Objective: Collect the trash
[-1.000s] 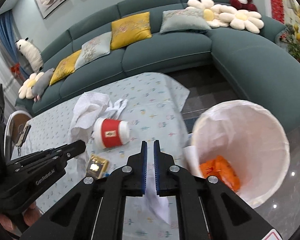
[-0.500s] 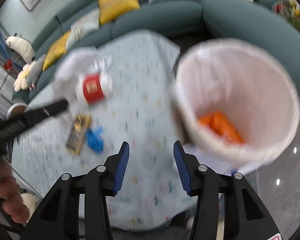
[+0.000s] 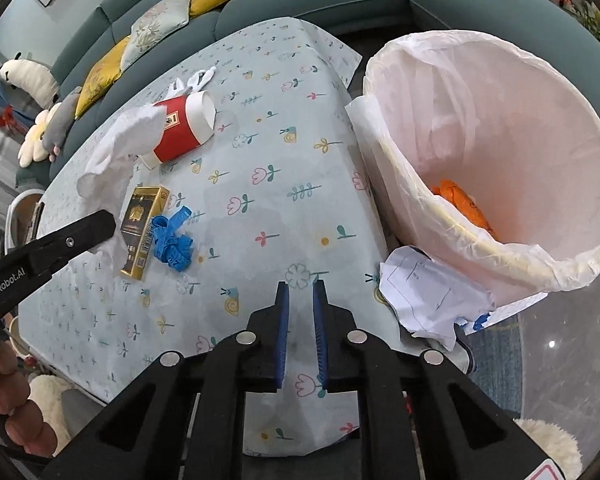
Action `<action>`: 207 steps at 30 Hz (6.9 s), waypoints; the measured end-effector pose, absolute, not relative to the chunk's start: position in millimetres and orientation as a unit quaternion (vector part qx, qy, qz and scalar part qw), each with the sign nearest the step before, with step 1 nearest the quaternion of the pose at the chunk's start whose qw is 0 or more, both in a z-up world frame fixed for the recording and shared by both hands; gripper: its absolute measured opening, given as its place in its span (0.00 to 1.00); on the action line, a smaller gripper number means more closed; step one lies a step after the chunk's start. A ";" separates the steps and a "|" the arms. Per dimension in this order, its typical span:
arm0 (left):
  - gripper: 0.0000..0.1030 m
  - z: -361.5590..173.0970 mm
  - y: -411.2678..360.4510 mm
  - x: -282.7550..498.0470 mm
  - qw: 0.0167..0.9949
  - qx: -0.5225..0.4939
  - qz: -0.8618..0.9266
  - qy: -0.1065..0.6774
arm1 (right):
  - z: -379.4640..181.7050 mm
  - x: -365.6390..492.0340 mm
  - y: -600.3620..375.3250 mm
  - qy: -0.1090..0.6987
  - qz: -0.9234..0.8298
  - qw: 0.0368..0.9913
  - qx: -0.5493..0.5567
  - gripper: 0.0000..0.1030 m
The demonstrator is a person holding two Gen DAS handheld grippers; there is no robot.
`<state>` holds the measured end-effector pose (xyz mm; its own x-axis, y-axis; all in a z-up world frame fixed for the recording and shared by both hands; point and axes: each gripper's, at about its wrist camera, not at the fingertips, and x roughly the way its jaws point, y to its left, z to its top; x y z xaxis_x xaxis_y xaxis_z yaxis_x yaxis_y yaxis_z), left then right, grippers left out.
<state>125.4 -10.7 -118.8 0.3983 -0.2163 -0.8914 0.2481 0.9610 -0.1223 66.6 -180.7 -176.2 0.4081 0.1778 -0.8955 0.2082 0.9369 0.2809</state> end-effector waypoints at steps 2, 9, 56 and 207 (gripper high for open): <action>0.04 -117.6 -8.7 125.9 0.837 0.012 -0.137 0.530 | -173.7 68.3 -176.5 0.543 -0.010 0.822 0.169 0.11; 0.04 -114.7 2.5 128.8 0.839 0.009 -0.126 0.529 | -165.3 72.9 -147.2 0.536 0.011 0.829 0.157 0.13; 0.04 -133.9 -17.1 127.1 0.822 0.004 -0.157 0.548 | -203.3 68.2 -222.1 0.558 -0.070 0.790 0.245 0.17; 0.37 -102.4 -10.4 144.3 0.843 0.025 -0.140 0.519 | -94.4 112.5 -191.0 0.453 -0.021 0.874 0.176 0.22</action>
